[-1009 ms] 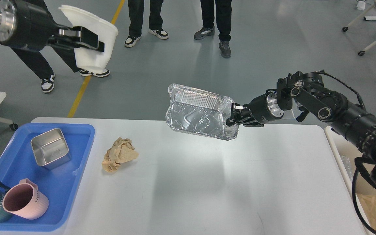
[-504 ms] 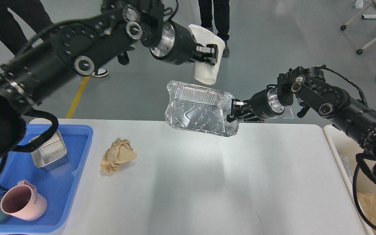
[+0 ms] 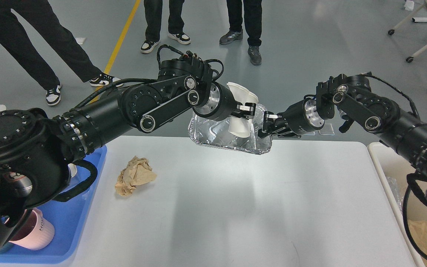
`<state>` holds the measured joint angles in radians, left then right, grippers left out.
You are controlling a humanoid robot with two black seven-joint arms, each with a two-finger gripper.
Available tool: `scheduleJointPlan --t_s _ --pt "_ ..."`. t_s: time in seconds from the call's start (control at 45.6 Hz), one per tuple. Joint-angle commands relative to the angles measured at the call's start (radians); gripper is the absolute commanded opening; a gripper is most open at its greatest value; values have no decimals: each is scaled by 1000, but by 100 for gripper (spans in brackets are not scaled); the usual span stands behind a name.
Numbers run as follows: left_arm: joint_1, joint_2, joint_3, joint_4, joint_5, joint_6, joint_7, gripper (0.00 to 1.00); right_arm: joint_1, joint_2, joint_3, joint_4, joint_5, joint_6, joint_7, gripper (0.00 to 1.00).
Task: Tidy desktop
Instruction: 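Lower the cup into the foil tray held by the right gripper, release, then withdraw the left gripper back toward the blue tub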
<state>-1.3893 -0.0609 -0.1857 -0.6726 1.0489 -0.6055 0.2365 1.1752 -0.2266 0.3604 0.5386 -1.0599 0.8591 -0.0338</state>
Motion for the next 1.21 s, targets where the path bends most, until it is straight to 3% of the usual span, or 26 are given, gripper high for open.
scheduleJointPlan --t_s 0.0,0.022,0.088,0.197,0.329,0.724,0.965,1.075,1.184 --pt "19 -11 3 1 2 33 1 26 -2 0 0 0 0 0 0 0" --pt "19 -13 5 1 2 36 1 31 -2 0 0 0 0 0 0 0" --pt "21 -16 3 8 0 47 1 57 0 -2 0 0 0 0 0 0" --pt "19 -31 0 15 -12 62 1 82 0 -2 0 0 0 0 0 0" --pt "18 -33 -12 22 -18 67 0 96 0 -2 0 0 0 0 0 0" --pt "-53 -17 -32 24 -73 46 -3 97 1 -2 0 1 0 9 0 0" --pt "-149 61 -69 2 -156 -62 7 97 0 -2 0 1 0 9 0 0" --pt "-136 179 -89 -106 -158 -62 15 96 0 -2 0 1 0 9 0 0" --pt "-70 373 -89 -332 -158 -48 21 96 -2 -3 0 1 0 9 2 0"
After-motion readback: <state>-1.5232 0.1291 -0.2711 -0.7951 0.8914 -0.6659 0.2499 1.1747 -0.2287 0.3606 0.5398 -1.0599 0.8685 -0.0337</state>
